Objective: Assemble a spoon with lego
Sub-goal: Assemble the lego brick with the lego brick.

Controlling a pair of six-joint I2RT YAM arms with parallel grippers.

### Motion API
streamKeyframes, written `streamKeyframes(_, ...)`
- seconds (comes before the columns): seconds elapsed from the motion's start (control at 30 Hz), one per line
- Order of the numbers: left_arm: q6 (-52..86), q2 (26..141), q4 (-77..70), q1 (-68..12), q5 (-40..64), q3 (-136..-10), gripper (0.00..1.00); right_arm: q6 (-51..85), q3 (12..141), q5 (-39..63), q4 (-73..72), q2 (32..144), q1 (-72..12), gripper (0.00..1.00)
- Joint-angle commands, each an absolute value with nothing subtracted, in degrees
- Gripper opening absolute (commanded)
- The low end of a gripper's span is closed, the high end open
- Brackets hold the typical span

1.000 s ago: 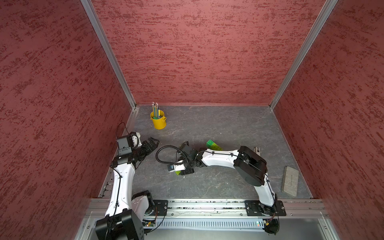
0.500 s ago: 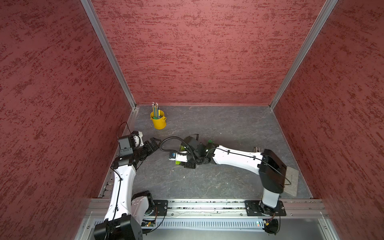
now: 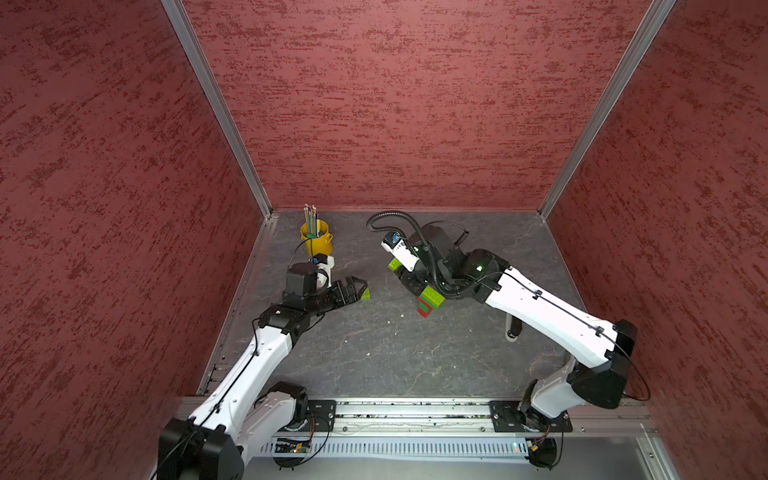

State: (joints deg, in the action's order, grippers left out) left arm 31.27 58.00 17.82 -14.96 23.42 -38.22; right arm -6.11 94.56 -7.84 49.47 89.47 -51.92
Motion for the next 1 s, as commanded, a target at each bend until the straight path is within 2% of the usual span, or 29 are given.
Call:
streamKeyframes(0.0,34.25,60.66,10.45,-16.75,20.49,-37.53,1.0,-1.23,93.52,-9.65,56.63,87.75,-50.58,0.31)
streamKeyframes(0.2,34.8,66.49,5.67,-20.71,21.19,-36.85,1.0,-0.7,85.82,-6.33,53.48,86.38,-45.42,0.31)
streamKeyframes(0.47,35.83,71.24,2.22,-24.11,20.57,-36.17,1.0,-1.21,82.48,-3.66,51.08,88.05,-41.58,0.31)
streamKeyframes(0.97,36.56,74.18,0.05,-25.14,21.29,-35.43,1.0,-1.23,78.47,-0.88,47.59,89.96,-41.12,0.29)
